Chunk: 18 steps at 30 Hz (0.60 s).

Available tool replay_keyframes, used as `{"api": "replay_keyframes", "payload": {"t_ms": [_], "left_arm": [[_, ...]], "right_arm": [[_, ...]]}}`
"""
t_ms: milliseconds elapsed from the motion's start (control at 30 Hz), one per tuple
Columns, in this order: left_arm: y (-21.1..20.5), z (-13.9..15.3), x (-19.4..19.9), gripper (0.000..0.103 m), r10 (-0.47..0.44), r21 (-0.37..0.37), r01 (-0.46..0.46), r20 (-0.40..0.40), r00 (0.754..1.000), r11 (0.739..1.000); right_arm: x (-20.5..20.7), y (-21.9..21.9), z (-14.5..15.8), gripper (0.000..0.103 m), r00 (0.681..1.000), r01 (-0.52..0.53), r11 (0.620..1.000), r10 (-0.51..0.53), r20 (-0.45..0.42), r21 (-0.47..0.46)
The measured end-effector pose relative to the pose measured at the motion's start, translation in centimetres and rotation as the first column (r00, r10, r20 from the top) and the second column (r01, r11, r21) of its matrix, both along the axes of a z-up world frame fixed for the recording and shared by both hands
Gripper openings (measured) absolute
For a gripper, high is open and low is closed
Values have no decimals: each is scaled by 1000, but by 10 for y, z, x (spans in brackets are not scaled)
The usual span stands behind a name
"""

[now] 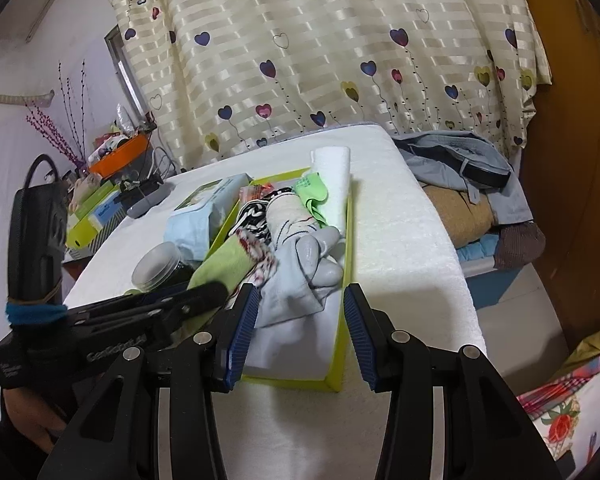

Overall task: Organize soft objects
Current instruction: 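Open the right gripper in the box while the left gripper lowers and releases the green towel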

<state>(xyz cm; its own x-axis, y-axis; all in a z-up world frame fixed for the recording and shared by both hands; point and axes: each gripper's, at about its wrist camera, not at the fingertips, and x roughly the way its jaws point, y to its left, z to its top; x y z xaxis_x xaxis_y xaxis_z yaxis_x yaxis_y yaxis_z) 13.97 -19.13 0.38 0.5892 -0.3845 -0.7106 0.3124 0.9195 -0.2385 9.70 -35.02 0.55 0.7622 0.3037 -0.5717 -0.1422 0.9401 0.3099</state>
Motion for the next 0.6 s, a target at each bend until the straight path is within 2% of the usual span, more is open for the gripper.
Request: {"api": "replay_keyframes", "payload": {"t_ms": [167,600], "left_arm": [[-5,0,9,38,10,3,-10,10,1000,1000],[3,9,-9,46,-22,-37,23,18,1000,999]], "right_arm": [[4,-2,-1,46,1000,-12,1000,12,0,4],[1,1,-2,46,1000,-18,1000,18,4,-1]]}}
